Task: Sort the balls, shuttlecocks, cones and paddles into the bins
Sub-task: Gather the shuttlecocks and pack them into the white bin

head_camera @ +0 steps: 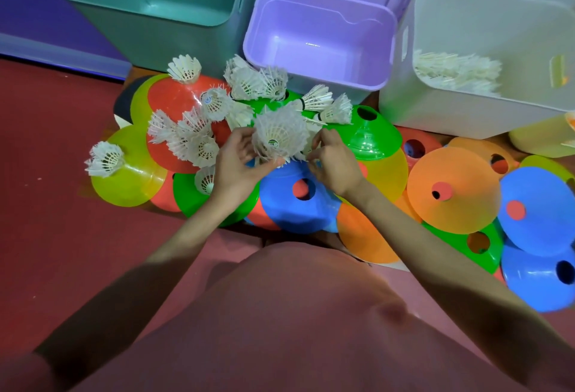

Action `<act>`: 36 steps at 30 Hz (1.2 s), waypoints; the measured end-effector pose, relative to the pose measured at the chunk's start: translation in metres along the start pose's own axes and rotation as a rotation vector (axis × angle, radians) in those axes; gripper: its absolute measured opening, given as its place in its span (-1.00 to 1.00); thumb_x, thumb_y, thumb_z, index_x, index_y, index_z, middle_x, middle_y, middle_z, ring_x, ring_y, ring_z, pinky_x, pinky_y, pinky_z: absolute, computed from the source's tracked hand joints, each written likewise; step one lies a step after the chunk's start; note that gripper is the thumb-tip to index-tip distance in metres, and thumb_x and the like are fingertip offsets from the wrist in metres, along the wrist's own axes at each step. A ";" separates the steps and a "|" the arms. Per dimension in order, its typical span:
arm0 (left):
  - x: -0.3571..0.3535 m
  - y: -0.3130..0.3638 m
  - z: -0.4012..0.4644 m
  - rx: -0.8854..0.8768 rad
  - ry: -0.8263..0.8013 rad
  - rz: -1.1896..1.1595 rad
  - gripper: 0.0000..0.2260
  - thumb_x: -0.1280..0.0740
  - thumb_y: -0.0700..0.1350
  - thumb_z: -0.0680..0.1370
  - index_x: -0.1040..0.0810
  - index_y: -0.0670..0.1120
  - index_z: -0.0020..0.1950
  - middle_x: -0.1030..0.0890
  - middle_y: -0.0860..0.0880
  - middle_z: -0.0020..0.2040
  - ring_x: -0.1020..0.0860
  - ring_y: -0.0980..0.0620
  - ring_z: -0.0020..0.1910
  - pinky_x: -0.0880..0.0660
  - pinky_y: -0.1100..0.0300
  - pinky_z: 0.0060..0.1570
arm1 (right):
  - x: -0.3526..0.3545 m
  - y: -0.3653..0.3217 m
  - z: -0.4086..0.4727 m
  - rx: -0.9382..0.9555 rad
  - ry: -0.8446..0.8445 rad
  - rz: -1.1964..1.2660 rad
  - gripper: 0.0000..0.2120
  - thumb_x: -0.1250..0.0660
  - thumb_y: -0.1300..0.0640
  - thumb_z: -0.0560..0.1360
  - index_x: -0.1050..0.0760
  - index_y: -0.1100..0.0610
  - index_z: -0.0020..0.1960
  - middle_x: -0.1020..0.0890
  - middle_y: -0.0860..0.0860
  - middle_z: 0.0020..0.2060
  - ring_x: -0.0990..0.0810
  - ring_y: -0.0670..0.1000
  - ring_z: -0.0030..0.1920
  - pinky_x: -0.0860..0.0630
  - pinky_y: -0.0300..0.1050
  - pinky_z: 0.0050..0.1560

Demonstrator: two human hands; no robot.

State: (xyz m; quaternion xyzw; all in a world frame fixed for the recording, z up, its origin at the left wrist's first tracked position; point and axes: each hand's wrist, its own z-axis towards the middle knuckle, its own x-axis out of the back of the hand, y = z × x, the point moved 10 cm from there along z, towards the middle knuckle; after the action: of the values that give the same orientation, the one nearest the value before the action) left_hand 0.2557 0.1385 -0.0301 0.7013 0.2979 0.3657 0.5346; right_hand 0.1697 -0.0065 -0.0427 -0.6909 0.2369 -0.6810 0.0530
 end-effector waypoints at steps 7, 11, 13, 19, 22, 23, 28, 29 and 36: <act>-0.013 0.029 -0.001 -0.117 -0.062 0.110 -0.51 -0.56 -0.29 0.32 -0.45 -0.25 0.16 -0.57 0.04 0.00 -0.57 0.31 -0.04 -0.48 0.38 0.03 | 0.078 0.025 -0.034 -0.141 0.382 0.328 -0.96 -0.37 0.24 0.39 -0.56 0.23 -0.19 -0.52 0.10 -0.20 -0.49 0.04 -0.16 -0.37 -0.21 -0.14; -0.040 0.053 0.002 -0.203 -0.134 0.216 -0.55 -0.57 -0.25 0.32 -0.45 -0.10 0.11 -0.55 0.19 -0.04 -0.54 0.38 -0.07 -0.45 0.46 0.00 | 0.156 0.046 -0.083 -0.232 0.761 0.423 -0.88 -0.34 0.23 0.50 -0.47 0.25 -0.18 -0.47 0.06 -0.32 -0.41 -0.01 -0.33 -0.31 -0.23 -0.28; -0.060 0.063 0.005 -0.226 -0.180 0.253 -0.55 -0.57 -0.23 0.33 -0.46 -0.08 0.12 -0.54 0.23 -0.05 -0.54 0.41 -0.08 -0.45 0.47 -0.02 | 0.182 0.054 -0.105 -0.238 0.887 0.435 -0.88 -0.32 0.24 0.52 -0.47 0.27 -0.17 -0.46 0.06 -0.33 -0.43 0.04 -0.33 -0.33 -0.19 -0.28; -0.130 0.090 0.019 -0.295 -0.298 0.342 -0.54 -0.57 -0.14 0.33 -0.49 -0.11 0.15 -0.60 0.12 -0.03 -0.57 0.34 -0.10 -0.52 0.37 -0.03 | 0.202 0.074 -0.128 -0.130 0.848 0.335 -0.86 -0.38 0.29 0.49 -0.50 0.32 -0.22 -0.51 0.09 -0.33 -0.44 0.08 -0.29 -0.33 -0.15 -0.22; -0.171 0.115 0.023 -0.378 -0.376 0.404 -0.48 -0.57 -0.02 0.31 -0.50 -0.15 0.17 -0.63 0.00 -0.01 -0.59 0.16 -0.09 -0.56 0.22 -0.02 | 0.199 0.095 -0.132 -0.126 0.771 0.331 -0.90 -0.39 0.31 0.48 -0.54 0.30 -0.21 -0.55 0.07 -0.31 -0.44 0.04 -0.25 -0.34 -0.18 -0.17; -0.186 0.125 0.024 -0.411 -0.408 0.434 -0.48 -0.56 0.03 0.31 -0.50 -0.13 0.17 -0.65 -0.02 -0.02 -0.60 0.13 -0.09 -0.56 0.15 -0.02 | 0.201 0.105 -0.133 -0.130 0.756 0.332 -0.91 -0.38 0.30 0.48 -0.55 0.29 -0.20 -0.56 0.07 -0.30 -0.43 0.02 -0.24 -0.34 -0.20 -0.14; -0.259 0.173 0.052 -0.510 -0.487 0.467 -0.49 -0.56 0.04 0.31 -0.53 -0.11 0.17 -0.66 0.01 0.00 -0.62 0.15 -0.03 -0.57 0.13 0.04 | 0.238 0.175 -0.144 -0.225 0.838 0.353 -0.92 -0.37 0.24 0.50 -0.59 0.25 -0.13 -0.53 -0.11 -0.21 -0.46 -0.02 -0.19 -0.39 -0.20 -0.12; -0.275 0.182 0.059 -0.536 -0.495 0.478 -0.49 -0.54 0.05 0.31 -0.53 -0.11 0.18 -0.66 0.01 0.01 -0.63 0.12 -0.02 -0.57 0.12 0.05 | 0.246 0.191 -0.145 -0.252 0.867 0.372 -0.92 -0.37 0.24 0.50 -0.59 0.25 -0.12 -0.53 -0.14 -0.21 -0.48 0.00 -0.20 -0.39 -0.21 -0.14; -0.397 0.205 0.122 -0.490 -0.593 0.448 -0.50 -0.55 0.02 0.24 -0.59 -0.14 0.10 -0.66 -0.02 -0.04 -0.63 0.09 -0.05 -0.56 0.15 0.05 | 0.281 0.296 -0.139 -0.430 0.941 0.320 -0.90 -0.34 0.17 0.50 -0.60 0.19 -0.11 -0.59 0.00 -0.19 -0.45 -0.03 -0.11 -0.39 -0.16 -0.10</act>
State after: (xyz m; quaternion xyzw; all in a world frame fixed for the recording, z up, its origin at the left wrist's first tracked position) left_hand 0.1417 -0.2989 0.0712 0.6755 -0.1232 0.3156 0.6549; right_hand -0.0513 -0.3456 0.1066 -0.2620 0.4713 -0.8364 -0.0984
